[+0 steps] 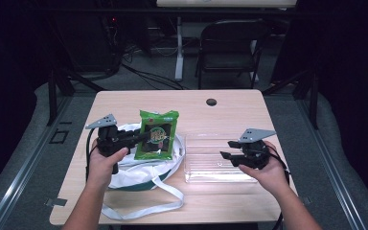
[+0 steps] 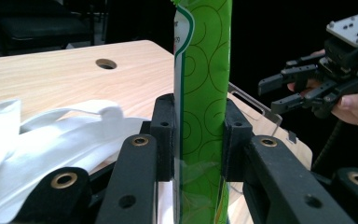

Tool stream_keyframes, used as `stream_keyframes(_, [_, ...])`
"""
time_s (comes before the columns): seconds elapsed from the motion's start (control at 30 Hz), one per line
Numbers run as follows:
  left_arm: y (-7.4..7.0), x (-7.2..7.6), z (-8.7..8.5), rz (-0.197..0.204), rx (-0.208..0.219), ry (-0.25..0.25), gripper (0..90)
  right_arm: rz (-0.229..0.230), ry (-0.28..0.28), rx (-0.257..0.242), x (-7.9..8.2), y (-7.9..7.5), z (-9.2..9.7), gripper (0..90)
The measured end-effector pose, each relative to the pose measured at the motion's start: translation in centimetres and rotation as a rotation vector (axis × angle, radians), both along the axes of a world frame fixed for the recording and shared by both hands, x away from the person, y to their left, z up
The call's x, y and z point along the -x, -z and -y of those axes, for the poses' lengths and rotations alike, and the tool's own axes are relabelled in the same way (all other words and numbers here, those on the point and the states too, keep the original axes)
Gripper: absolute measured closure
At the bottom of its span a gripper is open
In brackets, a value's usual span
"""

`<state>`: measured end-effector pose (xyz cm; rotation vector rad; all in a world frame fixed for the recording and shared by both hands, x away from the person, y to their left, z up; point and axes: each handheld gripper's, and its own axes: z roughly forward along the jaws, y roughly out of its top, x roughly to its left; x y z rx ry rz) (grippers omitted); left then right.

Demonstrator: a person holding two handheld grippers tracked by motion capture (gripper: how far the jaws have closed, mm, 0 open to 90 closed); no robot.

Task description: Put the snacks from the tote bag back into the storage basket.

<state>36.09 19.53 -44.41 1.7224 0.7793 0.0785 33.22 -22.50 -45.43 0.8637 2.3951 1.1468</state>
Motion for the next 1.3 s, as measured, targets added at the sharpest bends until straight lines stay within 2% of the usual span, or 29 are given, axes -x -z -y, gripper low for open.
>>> stream_keyframes(0.5, [0.0, 0.5, 2.2, 0.007, 0.012, 0.071, 72.2, -0.014, -0.084, 0.019, -0.3, -3.2, -1.0, 52.9])
stream_keyframes(0.7, [0.3, 0.6, 3.1, 0.002, 0.009, 0.091, 72.2, -0.016, -0.106, 0.053, -0.5, -4.0, -1.3, 52.8])
stream_keyframes(0.9, [0.6, 0.7, 4.3, 0.003, -0.019, 0.134, 72.2, -0.038, -0.168, 0.109, -0.6, -5.0, -2.2, 51.3])
stream_keyframes(0.97, [0.7, 0.8, 4.5, 0.004, -0.018, 0.136, 72.2, -0.041, -0.178, 0.117, -0.7, -5.2, -2.4, 51.0])
stream_keyframes(1.07, [0.8, 0.8, 4.7, 0.001, -0.023, 0.144, 72.2, -0.048, -0.208, 0.156, -0.8, -5.8, -3.1, 48.9])
stream_keyframes(1.3, [0.9, 0.8, 5.0, 0.001, -0.031, 0.156, 72.2, -0.04, -0.247, 0.189, -1.2, -6.8, -4.3, 45.5])
